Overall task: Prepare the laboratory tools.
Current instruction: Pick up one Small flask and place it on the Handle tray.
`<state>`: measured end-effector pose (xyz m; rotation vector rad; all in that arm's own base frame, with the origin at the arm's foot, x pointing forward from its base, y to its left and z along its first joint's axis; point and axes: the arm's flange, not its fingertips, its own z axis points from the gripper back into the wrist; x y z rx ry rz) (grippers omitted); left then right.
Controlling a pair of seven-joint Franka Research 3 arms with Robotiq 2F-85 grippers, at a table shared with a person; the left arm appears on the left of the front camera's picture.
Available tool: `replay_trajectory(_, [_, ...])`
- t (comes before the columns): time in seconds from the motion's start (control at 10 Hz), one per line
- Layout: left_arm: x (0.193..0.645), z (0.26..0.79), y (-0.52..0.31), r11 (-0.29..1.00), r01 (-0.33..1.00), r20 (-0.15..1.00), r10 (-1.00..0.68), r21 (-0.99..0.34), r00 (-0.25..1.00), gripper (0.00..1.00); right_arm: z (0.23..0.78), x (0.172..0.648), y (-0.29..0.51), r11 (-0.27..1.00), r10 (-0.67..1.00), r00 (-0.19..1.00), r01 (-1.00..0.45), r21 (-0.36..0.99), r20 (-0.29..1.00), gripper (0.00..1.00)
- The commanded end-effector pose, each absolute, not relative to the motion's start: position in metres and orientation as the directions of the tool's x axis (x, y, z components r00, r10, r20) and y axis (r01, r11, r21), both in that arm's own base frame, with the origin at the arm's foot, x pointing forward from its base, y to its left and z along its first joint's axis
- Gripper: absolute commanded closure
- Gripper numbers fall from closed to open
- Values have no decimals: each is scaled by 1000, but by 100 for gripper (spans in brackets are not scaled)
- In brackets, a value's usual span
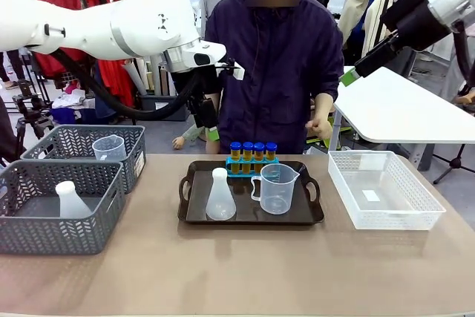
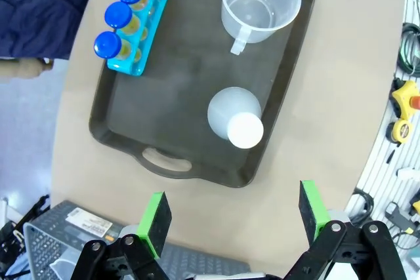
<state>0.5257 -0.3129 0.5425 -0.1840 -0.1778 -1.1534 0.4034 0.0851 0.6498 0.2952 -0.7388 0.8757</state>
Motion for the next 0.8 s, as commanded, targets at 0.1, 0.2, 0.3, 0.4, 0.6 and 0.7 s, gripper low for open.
replay_trajectory(0.1, [526,543,-313,394,918,234,-889,-53,395,0,650,404,85,611,578,409,-790,-42,706,0])
replay_trajectory(0.2, [531,553,-301,368,927,224,-900,-69,374,0,650,404,85,611,578,409,-790,-42,706,0])
replay_trajectory(0.3, [537,567,-285,332,936,284,-892,-119,353,0,650,404,85,611,578,409,-790,-42,706,0])
replay_trajectory(0.4, [544,585,-268,294,939,358,-869,-180,340,0,650,404,85,611,578,409,-790,-42,706,0])
replay_trajectory(0.6, [553,614,-237,260,947,495,-808,-187,319,0,650,404,85,611,578,409,-790,-42,706,0])
replay_trajectory(0.7, [559,624,-225,247,954,537,-788,-172,301,0,650,404,85,611,578,409,-790,-42,706,0])
